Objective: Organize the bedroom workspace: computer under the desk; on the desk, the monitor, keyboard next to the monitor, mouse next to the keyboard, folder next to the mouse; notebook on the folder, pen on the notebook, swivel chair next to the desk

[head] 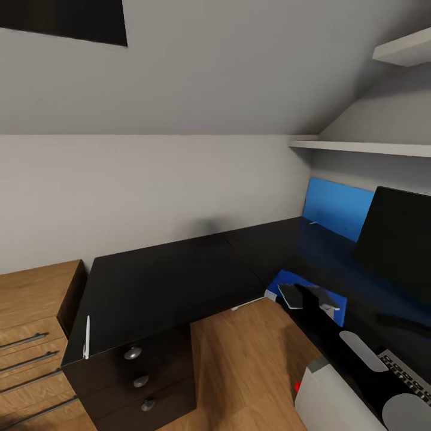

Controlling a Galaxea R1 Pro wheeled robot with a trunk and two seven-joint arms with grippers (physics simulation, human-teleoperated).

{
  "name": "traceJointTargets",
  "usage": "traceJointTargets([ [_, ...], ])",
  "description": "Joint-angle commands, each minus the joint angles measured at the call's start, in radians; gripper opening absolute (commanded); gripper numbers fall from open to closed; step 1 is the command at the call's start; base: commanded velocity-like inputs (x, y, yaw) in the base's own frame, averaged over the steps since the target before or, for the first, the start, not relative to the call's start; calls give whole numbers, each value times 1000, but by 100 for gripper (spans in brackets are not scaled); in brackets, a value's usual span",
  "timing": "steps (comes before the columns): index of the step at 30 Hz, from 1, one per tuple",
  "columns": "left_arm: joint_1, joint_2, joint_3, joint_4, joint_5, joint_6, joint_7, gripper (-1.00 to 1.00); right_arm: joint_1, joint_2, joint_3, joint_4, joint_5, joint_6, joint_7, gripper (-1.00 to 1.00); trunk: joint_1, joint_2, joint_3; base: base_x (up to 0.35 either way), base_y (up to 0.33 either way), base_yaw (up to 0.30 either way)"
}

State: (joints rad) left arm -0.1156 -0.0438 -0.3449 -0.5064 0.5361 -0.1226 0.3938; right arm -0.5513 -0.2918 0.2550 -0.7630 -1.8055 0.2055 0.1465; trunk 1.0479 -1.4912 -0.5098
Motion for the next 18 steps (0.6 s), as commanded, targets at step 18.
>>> traceJointTargets([
  [18,-1,1,-9,0,8,-6,7,100,-1,-1,4,1,-8,0,5,100,-4,6,2,-64,-40,0],
])
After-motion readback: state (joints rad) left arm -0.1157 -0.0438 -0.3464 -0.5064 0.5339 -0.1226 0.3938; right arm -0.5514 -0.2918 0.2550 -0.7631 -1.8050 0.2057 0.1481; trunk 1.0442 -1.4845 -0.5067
